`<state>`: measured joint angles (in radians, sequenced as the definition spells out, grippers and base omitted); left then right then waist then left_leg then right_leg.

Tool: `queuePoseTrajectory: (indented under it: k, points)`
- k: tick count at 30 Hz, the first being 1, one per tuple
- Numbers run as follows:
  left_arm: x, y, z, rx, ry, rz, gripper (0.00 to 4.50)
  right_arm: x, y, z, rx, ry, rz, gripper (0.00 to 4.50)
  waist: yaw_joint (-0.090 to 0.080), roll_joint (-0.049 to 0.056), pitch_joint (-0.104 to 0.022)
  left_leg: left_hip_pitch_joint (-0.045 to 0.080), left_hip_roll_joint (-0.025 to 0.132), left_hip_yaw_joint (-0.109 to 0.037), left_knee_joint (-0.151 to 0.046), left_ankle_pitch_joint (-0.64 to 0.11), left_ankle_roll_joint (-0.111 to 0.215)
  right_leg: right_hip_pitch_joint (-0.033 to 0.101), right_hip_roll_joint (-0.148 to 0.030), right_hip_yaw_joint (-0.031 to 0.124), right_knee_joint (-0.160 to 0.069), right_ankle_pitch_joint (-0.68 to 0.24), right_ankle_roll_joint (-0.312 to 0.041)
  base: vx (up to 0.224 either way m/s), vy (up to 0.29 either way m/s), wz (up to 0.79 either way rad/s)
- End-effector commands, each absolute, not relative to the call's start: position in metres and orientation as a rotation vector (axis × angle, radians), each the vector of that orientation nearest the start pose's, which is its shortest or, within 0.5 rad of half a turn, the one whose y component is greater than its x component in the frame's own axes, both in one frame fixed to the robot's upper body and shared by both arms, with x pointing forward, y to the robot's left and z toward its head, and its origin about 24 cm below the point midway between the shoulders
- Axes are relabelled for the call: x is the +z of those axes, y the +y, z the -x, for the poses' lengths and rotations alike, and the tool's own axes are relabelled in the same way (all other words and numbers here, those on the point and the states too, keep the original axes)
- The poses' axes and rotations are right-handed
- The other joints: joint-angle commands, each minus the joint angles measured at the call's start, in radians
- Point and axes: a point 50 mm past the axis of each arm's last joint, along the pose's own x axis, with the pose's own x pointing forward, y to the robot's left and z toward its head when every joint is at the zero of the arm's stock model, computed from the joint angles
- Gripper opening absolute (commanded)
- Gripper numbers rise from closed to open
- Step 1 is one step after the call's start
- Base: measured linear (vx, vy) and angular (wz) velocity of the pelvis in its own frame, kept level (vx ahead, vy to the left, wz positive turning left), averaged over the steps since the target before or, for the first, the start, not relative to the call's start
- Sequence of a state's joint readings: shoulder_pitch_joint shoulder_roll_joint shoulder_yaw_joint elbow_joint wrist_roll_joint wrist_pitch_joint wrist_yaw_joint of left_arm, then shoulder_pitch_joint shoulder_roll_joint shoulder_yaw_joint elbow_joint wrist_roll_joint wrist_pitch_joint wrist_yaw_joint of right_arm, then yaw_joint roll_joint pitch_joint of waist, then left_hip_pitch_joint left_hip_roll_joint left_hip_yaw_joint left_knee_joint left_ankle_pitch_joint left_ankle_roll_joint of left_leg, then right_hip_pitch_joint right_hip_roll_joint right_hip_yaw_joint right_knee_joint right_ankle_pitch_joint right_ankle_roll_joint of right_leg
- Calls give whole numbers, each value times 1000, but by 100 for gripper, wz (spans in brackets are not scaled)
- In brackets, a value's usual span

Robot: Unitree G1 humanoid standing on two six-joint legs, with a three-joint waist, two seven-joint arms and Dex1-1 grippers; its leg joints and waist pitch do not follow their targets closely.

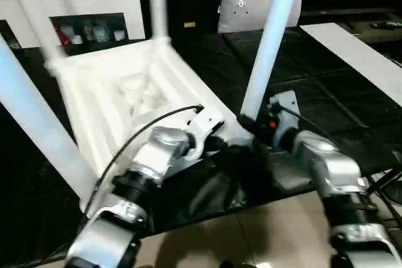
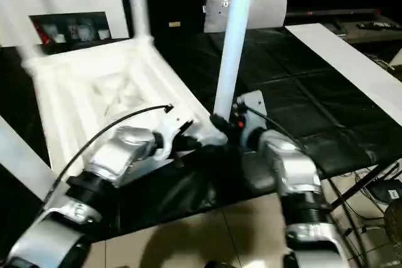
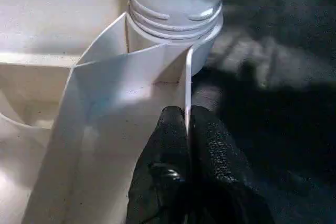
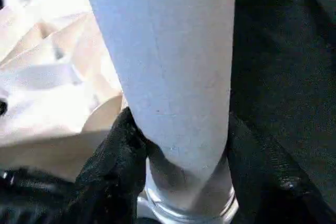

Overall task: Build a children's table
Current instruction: Rotate leg to tighten

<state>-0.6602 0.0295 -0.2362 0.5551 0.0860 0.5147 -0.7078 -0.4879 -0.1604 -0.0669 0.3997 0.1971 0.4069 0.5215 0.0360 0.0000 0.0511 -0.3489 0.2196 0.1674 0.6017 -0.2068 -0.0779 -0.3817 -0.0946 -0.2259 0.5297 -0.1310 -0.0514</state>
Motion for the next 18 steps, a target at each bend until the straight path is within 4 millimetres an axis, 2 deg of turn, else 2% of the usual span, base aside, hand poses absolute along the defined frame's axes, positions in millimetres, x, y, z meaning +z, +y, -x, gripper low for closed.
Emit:
queuePoseTrajectory:
  k: [1,2,3,4,5,6,7,9,11,12,13,14,15,18]
  points:
    - [76,4,-318,-1122,387,-149,0,49,-122,-329,610,328,-183,263,17,-11,-76,3,19,-10,-61,-163,66,55,-84,63,-78,-435,20,0,0,0]
    - [75,6,-317,-1124,388,-164,0,49,-124,-327,627,327,-178,269,21,-10,-79,0,21,-12,-62,-136,73,57,-84,71,-67,-401,3,0,0,0]
    - [75,6,-317,-1124,388,-164,0,49,-124,-327,627,327,-178,269,21,-10,-79,0,21,-12,-62,-136,73,57,-84,71,-67,-401,3,0,0,0]
    - [74,7,-317,-1123,388,-174,0,49,-125,-325,636,328,-174,284,28,-10,-81,-2,26,-13,-62,-96,81,58,-86,79,-57,-357,-18,0,0,0]
    - [72,16,-321,-1108,391,-205,0,52,-135,-323,661,312,-156,299,37,-13,-85,-12,27,-14,-60,-45,92,63,-84,86,-40,-296,-35,0,0,0]
    - [72,17,-321,-1107,391,-209,0,52,-137,-322,664,311,-154,307,44,-14,-86,-11,28,-12,-57,-14,106,61,-85,93,-27,-245,-53,0,0,0]
    - [71,21,-323,-1102,387,-228,0,54,-142,-321,677,299,-144,307,47,-10,-87,-10,27,-12,-56,-2,112,61,-85,95,-23,-226,-63,0,0,0]
    - [70,27,-325,-1102,381,-256,0,59,-151,-319,701,279,-135,329,64,-17,-91,-12,22,-7,-51,35,133,62,-84,102,-12,-178,-77,0,0,0]
    - [68,38,-325,-1135,386,-305,0,65,-165,-315,783,259,-83,349,71,-19,-87,-11,18,-1,-49,22,140,55,-82,104,-10,-187,-87,0,0,0]
    - [67,42,-325,-1152,392,-323,0,68,-170,-312,818,255,-58,349,79,-17,-84,-12,16,-1,-51,-1,138,57,-82,101,-18,-233,-72,0,0,0]
    - [66,45,-324,-1172,396,-341,0,70,-175,-311,845,255,-36,368,81,-18,-83,-9,16,2,-51,-17,135,55,-81,102,-22,-257,-65,0,0,0]
    - [65,52,-320,-1246,407,-368,0,74,-185,-308,896,254,-8,380,87,-17,-78,-8,14,2,-54,-59,116,54,-80,97,-34,-339,-31,0,0,0]
    - [64,54,-319,-1268,412,-373,0,76,-188,-307,910,255,-2,388,87,-20,-77,-6,14,3,-55,-74,110,54,-79,98,-37,-363,-16,0,0,0]
    - [63,61,-313,-1372,409,-431,0,83,-195,-302,999,258,38,412,93,-17,-73,5,13,3,-57,-123,85,45,-76,92,-52,-448,18,0,0,0]
